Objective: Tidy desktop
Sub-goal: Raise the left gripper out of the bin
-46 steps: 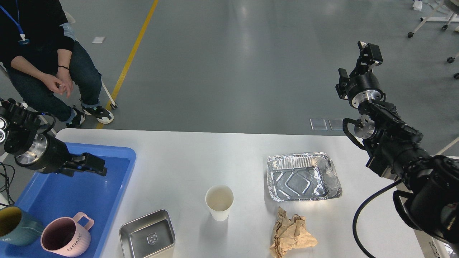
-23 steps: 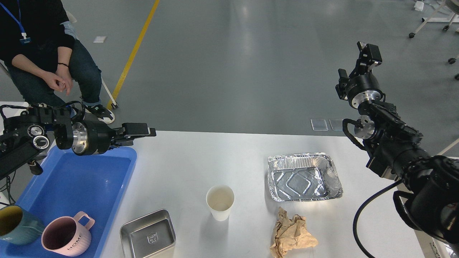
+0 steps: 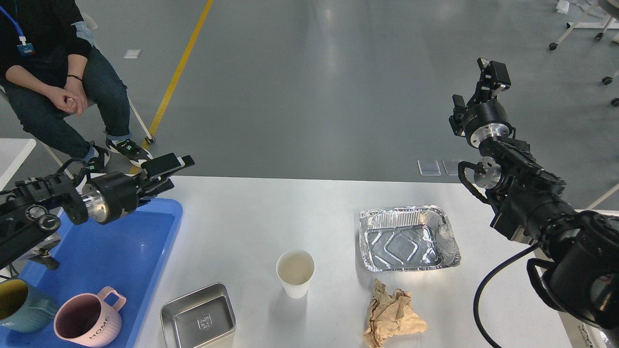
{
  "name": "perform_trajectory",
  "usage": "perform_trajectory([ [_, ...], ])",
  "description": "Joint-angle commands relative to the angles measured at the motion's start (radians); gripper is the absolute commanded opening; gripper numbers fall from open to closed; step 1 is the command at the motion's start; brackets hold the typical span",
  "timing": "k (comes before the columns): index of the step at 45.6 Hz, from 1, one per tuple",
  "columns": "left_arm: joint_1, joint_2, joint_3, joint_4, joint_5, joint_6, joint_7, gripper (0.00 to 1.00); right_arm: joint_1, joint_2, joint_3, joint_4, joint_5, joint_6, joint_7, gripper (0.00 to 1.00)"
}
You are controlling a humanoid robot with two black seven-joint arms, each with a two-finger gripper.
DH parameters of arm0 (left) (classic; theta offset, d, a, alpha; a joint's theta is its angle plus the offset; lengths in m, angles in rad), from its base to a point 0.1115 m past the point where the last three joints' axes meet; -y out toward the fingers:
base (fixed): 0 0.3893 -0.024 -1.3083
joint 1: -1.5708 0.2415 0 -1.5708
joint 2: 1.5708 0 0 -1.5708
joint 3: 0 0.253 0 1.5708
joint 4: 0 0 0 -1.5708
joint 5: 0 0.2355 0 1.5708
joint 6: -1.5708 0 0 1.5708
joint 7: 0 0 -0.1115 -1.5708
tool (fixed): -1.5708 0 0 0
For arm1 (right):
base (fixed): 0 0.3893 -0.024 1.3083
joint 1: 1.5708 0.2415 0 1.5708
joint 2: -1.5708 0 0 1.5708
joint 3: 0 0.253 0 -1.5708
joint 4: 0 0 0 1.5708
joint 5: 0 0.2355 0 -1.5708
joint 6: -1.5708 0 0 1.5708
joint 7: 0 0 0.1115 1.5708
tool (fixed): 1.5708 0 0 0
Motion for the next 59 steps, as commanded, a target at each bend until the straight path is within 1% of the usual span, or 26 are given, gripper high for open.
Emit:
perform_trajectory([
  [1, -0.005, 0.16, 0.038, -0.039, 0.026, -0.069, -0.012, 0.98, 0.003, -0.001, 0.0, 0.0, 0.0, 0.001, 0.0, 1.0],
  [3, -0.005, 0.211, 0.038, -0.064, 0.047, -0.101, -0.03, 0.98, 0.003, -0.001, 0.0, 0.0, 0.0, 0.001, 0.0, 1.0],
  [6, -0.001, 0.305, 0.038, -0.11, 0.079, -0.154, -0.044, 0.98, 0.004, -0.001, 0.0, 0.0, 0.0, 0.001, 0.0, 1.0],
  [9, 0.0, 0.392, 0.038, -0.153, 0.104, -0.197, -0.044, 0.98, 0.004, 0.001, -0.001, 0.0, 0.0, -0.001, 0.0, 1.0],
  [14, 0.003, 0.53, 0.038, -0.207, 0.107, -0.245, -0.047, 0.98, 0.004, 0.001, -0.001, 0.0, 0.0, -0.001, 0.0, 1.0],
  [17, -0.006, 0.599, 0.034, -0.216, 0.107, -0.283, -0.05, 0.98, 0.006, 0.001, -0.001, 0.0, 0.0, -0.001, 0.0, 1.0],
  [19, -0.009, 0.616, 0.032, -0.216, 0.107, -0.299, -0.055, 0.98, 0.007, 0.001, -0.001, 0.0, 0.0, -0.001, 0.0, 1.0],
  [20, -0.011, 0.654, 0.025, -0.216, 0.107, -0.328, -0.061, 0.98, 0.007, -0.001, 0.0, 0.0, 0.0, -0.001, 0.0, 1.0],
  [25, -0.011, 0.707, 0.021, -0.214, 0.107, -0.351, -0.069, 0.98, 0.007, 0.001, 0.0, 0.0, 0.0, -0.001, 0.0, 1.0],
  [31, -0.012, 0.736, 0.02, -0.204, 0.107, -0.415, -0.112, 0.98, 0.009, -0.001, 0.0, 0.0, 0.0, -0.001, 0.0, 1.0],
  [37, -0.015, 0.702, 0.02, -0.201, 0.11, -0.399, -0.11, 0.98, 0.009, 0.002, 0.0, 0.0, 0.0, -0.001, 0.0, 1.0],
  [41, -0.018, 0.629, 0.018, -0.201, 0.142, -0.365, -0.106, 0.98, 0.009, 0.007, 0.0, 0.0, 0.0, -0.001, 0.0, 1.0],
  [45, -0.047, 0.531, 0.021, -0.201, 0.199, -0.368, -0.074, 0.98, 0.01, 0.021, 0.0, 0.0, 0.0, -0.002, 0.0, 1.0],
  [48, -0.066, 0.471, 0.028, -0.201, 0.208, -0.377, -0.017, 0.98, 0.009, 0.024, 0.0, 0.0, 0.0, -0.002, 0.0, 1.0],
  [50, -0.07, 0.429, 0.028, -0.199, 0.208, -0.385, 0.04, 0.98, 0.009, 0.024, 0.0, 0.0, 0.0, -0.002, 0.0, 1.0],
  [53, -0.083, 0.366, 0.024, -0.198, 0.205, -0.406, 0.139, 0.98, 0.009, 0.022, -0.001, 0.0, 0.0, -0.002, 0.0, 1.0],
  [56, -0.109, 0.299, 0.029, -0.184, 0.199, -0.46, 0.236, 0.98, 0.007, 0.022, -0.001, 0.0, 0.0, -0.002, 0.0, 1.0],
  [59, -0.13, 0.221, 0.029, -0.144, 0.199, -0.542, 0.31, 0.99, 0.006, 0.022, -0.001, 0.0, 0.0, -0.002, 0.0, 1.0],
])
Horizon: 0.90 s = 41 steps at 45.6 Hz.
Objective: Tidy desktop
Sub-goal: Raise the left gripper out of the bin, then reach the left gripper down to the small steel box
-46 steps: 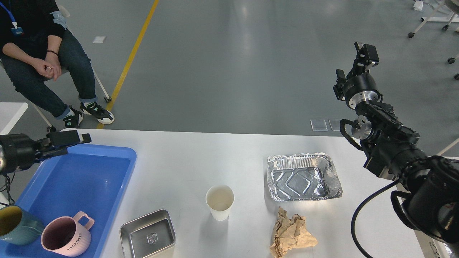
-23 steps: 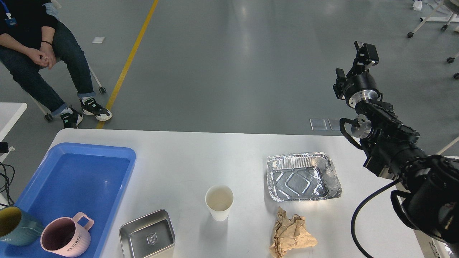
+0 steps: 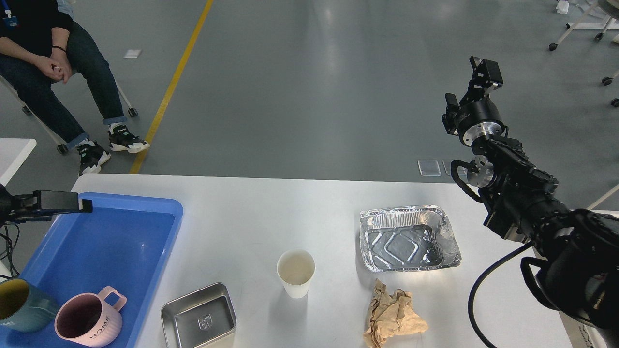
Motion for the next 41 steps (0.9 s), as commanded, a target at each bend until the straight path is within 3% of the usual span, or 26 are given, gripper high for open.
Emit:
perform_trajectory([
  [1, -0.035, -0.119, 0.003, 0.045, -0.004, -0.108, 0.132, 0.99, -0.004, -0.001, -0.001, 0.0, 0.0, 0.0, 0.0, 1.0],
  [2, -0.05, -0.195, 0.001, 0.094, -0.004, -0.175, 0.184, 0.99, -0.007, -0.001, 0.001, 0.0, 0.0, 0.0, 0.0, 1.0],
  [7, -0.075, -0.261, 0.006, 0.127, -0.006, -0.175, 0.246, 0.99, -0.012, -0.001, 0.001, 0.0, 0.0, 0.0, 0.0, 1.0],
  [15, -0.092, -0.387, 0.009, 0.186, -0.006, -0.175, 0.408, 0.99, -0.01, -0.001, -0.001, 0.0, 0.0, 0.0, 0.0, 1.0],
  [18, -0.1, -0.429, 0.012, 0.194, -0.006, -0.175, 0.444, 0.99, -0.01, -0.001, 0.001, -0.001, 0.0, 0.0, 0.0, 1.0],
  [31, -0.103, -0.59, 0.039, 0.211, 0.008, -0.175, 0.456, 0.99, -0.012, -0.001, -0.001, 0.0, 0.0, 0.0, 0.0, 1.0],
  [41, -0.086, -0.608, 0.055, 0.214, 0.008, -0.175, 0.471, 0.99, -0.009, -0.001, -0.001, -0.001, 0.0, 0.0, 0.0, 1.0],
])
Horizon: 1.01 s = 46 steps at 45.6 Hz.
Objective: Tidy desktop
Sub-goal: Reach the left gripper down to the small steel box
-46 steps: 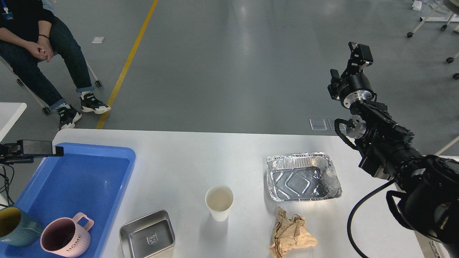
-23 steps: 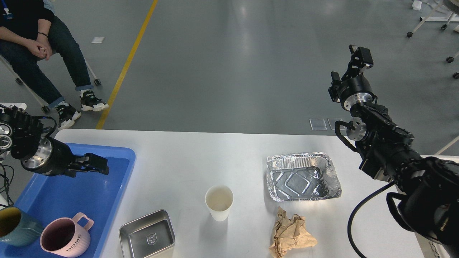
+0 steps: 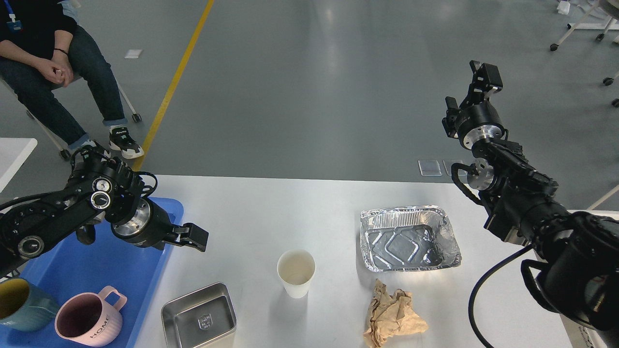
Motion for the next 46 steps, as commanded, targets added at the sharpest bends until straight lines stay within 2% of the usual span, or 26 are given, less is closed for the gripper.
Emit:
perform_trajectory([
  [1, 0.011, -0.007, 0.022, 0.002, -0.001, 0.0, 0.02, 0.99, 0.005, 0.0, 0.001, -0.001, 0.0, 0.0, 0.0, 1.0],
  [15, 0.008, -0.037, 0.125, 0.003, -0.001, 0.0, 0.041, 0.99, 0.003, -0.003, 0.001, -0.001, 0.0, -0.001, 0.0, 1.0],
  [41, 0.008, -0.071, 0.139, 0.009, -0.002, 0.0, 0.043, 0.99, 0.003, -0.008, -0.001, -0.002, 0.0, -0.001, 0.0, 1.0],
  [46, 0.013, -0.071, 0.141, 0.009, -0.002, 0.0, 0.055, 0.99, 0.005, -0.008, -0.001, -0.002, 0.0, -0.001, 0.0, 1.0],
])
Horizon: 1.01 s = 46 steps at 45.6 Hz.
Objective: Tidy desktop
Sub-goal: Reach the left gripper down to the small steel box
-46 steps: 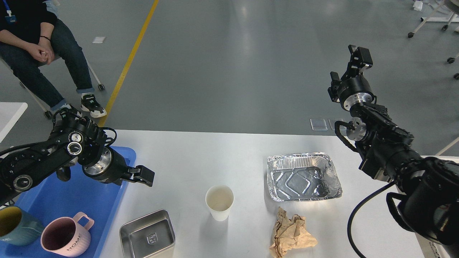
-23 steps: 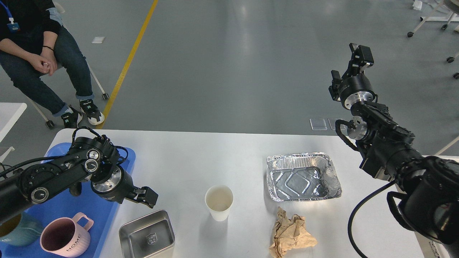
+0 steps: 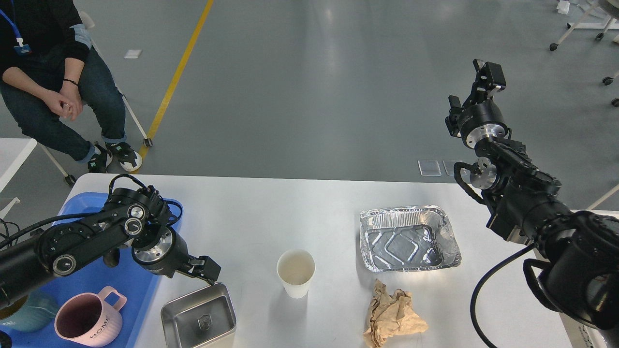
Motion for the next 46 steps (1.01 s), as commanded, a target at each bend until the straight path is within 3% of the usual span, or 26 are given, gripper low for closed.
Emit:
perform_trajectory([
  [1, 0.006, 0.0, 0.002, 0.0, 0.0, 0.0, 0.01, 0.99, 0.002, 0.0, 0.0, 0.0, 0.0, -0.001, 0.0, 1.0],
  [36, 0.033, -0.009, 0.002, 0.003, 0.0, 0.0, 0.016, 0.97, -0.006, -0.001, 0.0, 0.0, 0.0, -0.001, 0.0, 1.0],
  [40, 0.033, -0.012, 0.002, 0.005, 0.001, 0.0, 0.018, 0.89, -0.008, -0.001, 0.0, 0.0, 0.0, -0.001, 0.0, 1.0],
  [46, 0.032, -0.012, 0.012, 0.015, 0.003, 0.0, 0.022, 0.63, -0.008, -0.001, 0.0, 0.0, 0.0, -0.001, 0.0, 1.0],
])
